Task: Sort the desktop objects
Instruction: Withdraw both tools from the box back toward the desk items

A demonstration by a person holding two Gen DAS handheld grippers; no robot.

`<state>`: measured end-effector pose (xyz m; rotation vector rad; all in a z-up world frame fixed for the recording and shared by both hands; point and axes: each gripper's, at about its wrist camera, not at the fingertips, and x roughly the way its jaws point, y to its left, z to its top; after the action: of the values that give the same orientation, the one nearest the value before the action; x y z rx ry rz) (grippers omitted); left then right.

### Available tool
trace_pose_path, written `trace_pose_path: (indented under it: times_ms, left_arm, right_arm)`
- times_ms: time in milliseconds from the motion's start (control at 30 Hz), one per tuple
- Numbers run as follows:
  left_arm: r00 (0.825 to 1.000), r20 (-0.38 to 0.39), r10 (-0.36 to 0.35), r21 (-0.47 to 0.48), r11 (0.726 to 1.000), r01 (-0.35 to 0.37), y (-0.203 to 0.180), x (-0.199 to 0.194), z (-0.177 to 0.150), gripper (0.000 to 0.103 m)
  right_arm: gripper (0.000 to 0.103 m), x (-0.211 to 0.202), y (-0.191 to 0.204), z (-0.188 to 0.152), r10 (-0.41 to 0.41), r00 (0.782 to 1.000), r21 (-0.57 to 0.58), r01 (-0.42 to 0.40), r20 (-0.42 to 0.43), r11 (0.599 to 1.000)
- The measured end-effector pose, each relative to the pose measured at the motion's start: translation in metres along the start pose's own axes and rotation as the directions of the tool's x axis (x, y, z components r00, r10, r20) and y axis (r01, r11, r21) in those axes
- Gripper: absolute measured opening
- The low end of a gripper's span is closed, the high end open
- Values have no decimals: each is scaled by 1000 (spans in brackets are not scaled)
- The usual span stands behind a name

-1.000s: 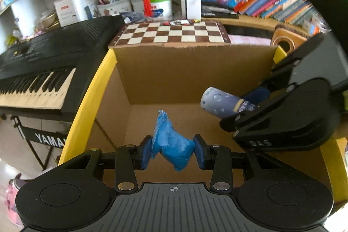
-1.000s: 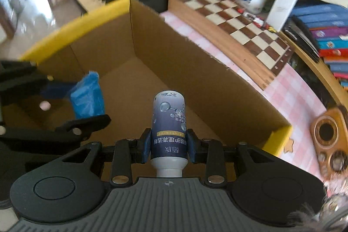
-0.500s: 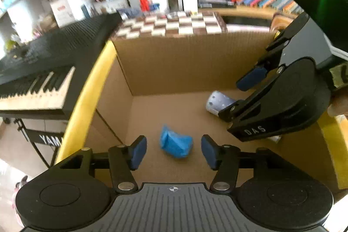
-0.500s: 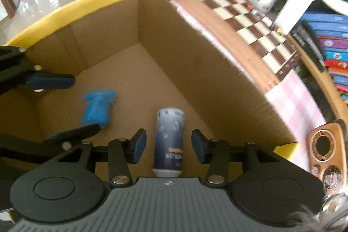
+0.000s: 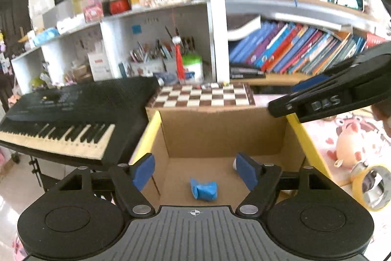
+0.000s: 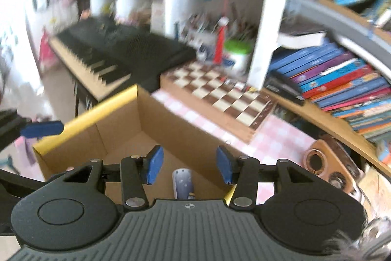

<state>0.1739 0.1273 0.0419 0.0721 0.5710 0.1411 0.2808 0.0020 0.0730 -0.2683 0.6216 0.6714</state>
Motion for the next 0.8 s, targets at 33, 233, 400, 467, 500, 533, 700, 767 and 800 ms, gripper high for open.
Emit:
trace_pose_path:
  times_ms: [33,233,400,467,500,533,700,767,800]
  left_arm:
    - [1000,15,4,-1,1000,-4,0,-6,0,79]
    - [996,83,17,-31,999,-15,3,-40,-8,85]
    - [991,128,27,-77,997,-17,7,-68,-17,87]
    - [990,140,26,-96,995,-13,9,-77,-21,87]
    - [989,143,25,-107,994,-10,10,-81,-23,87]
    - [989,145,23,-114,993,-6,12,-85,-26,88]
    - [990,144,13,-134,991,7,12,-101,-41,88]
    - [991,135,8,-136,991,11,12,-105,-47,88]
    - [991,131,4,-137,991,14,11,-107,-50,88]
  right_arm:
    - [46,-9,-1,-2,-13,1000,22,12,19,1000]
    - [47,-57,-9,-28,-109,990,166,93,92,982]
    - [49,-94,-9,-57,-210,969,262,171,128,950]
    - [50,-107,-8,-69,-252,958,294,203,139,934]
    - [51,-114,-6,-75,-272,952,309,218,143,926]
    - [53,-120,-5,-81,-294,945,326,234,145,916]
    - [54,-146,7,-114,-377,915,391,299,142,871]
    - [55,-153,14,-126,-398,908,404,319,129,857]
    - [55,-156,17,-132,-407,905,408,329,122,852]
